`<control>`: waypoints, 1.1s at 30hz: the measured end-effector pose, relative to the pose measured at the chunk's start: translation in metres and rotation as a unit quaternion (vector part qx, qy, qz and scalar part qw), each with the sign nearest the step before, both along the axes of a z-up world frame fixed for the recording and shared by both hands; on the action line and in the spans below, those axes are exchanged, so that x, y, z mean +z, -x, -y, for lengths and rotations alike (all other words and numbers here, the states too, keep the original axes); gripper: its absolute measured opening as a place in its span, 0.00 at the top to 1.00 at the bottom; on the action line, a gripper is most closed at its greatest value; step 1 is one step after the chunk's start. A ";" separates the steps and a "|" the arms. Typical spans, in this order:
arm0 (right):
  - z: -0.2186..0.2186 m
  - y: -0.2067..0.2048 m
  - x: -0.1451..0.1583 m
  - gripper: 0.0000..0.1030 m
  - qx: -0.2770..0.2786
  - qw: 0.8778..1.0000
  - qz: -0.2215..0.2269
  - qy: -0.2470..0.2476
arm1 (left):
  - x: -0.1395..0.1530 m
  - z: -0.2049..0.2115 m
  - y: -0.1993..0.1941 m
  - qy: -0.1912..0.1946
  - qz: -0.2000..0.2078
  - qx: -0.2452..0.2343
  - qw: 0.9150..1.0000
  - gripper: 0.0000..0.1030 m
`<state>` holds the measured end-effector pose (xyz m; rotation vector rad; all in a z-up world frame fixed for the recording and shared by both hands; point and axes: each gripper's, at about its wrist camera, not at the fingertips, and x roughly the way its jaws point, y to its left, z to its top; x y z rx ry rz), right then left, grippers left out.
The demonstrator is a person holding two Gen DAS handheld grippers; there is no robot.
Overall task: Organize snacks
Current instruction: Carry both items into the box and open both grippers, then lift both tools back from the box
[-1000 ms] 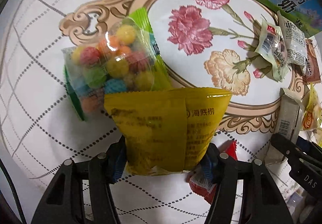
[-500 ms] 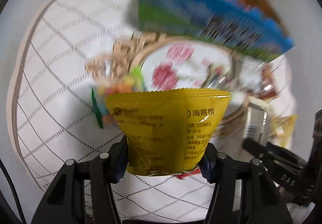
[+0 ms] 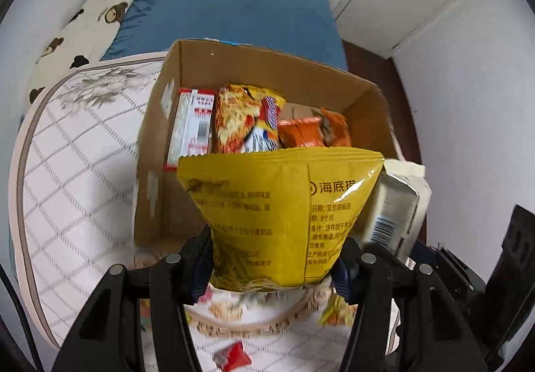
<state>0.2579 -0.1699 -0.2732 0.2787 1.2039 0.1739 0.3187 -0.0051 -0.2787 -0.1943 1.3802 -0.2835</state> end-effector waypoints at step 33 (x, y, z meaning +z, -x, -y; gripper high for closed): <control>0.022 -0.083 -0.098 0.10 0.004 0.988 -0.128 0.090 | -0.078 -0.015 -0.030 -0.093 -0.055 -0.015 0.994 0.14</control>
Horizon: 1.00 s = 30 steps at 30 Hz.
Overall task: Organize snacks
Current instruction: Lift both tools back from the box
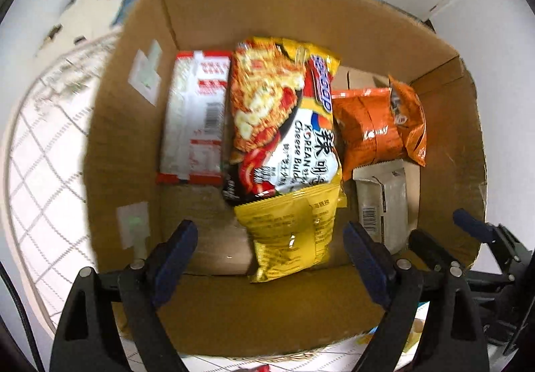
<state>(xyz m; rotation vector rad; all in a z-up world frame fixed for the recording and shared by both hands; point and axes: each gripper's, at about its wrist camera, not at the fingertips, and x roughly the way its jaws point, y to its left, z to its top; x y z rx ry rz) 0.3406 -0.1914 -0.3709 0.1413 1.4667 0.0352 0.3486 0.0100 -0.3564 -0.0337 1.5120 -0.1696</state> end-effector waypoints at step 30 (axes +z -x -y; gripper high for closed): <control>-0.021 0.140 0.167 0.10 -0.019 0.978 0.209 0.009 | 0.147 0.000 0.142 -0.018 0.263 -0.015 0.964 0.14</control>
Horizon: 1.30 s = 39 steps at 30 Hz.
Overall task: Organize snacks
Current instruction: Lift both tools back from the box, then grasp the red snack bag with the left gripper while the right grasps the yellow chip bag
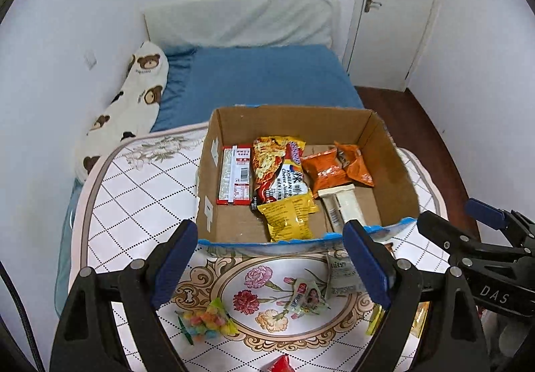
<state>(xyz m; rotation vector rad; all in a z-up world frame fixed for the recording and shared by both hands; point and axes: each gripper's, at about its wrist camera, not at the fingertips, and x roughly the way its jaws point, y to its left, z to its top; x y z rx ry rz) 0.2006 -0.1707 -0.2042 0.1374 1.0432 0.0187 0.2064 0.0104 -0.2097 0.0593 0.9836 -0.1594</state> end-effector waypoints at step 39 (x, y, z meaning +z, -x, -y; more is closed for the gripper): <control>0.006 0.085 -0.245 0.23 0.156 0.923 -0.320 0.146 | -0.225 -0.030 0.121 -0.019 -0.295 -0.013 0.955 0.14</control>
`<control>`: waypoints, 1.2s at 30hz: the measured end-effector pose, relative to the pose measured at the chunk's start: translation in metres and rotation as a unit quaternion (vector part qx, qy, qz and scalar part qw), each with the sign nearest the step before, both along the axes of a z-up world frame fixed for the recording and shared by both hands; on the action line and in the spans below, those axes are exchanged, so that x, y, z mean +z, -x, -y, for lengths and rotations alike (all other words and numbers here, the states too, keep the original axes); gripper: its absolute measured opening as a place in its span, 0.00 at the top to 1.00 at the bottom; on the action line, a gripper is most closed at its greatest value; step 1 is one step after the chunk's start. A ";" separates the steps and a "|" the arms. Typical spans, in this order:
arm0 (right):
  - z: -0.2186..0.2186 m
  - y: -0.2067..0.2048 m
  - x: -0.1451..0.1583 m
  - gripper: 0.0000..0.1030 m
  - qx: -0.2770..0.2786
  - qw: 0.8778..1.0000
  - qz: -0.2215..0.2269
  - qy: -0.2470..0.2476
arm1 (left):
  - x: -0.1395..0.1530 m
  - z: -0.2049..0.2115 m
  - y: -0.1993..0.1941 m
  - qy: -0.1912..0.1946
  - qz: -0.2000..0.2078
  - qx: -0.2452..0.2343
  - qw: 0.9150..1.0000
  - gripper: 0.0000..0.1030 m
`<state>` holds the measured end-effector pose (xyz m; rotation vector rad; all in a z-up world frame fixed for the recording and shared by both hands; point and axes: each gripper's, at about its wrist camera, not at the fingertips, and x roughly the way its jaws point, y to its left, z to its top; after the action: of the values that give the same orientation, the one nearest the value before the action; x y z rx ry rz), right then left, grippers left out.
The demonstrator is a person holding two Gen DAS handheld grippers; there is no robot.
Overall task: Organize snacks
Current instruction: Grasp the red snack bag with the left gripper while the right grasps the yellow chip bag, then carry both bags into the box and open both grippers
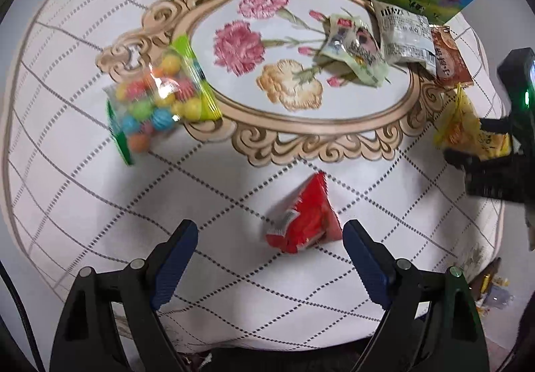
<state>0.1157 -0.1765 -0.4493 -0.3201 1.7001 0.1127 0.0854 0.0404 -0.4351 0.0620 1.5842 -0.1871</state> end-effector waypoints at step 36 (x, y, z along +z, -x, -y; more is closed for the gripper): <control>0.057 0.028 0.081 0.55 -0.302 0.905 0.092 -0.286 | 0.060 0.036 -0.048 0.166 0.016 0.046 0.985 0.62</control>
<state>0.0879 -0.2339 -0.3688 0.6193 1.4326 0.1101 0.1335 0.0045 -0.3746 -0.2661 1.5011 -0.3726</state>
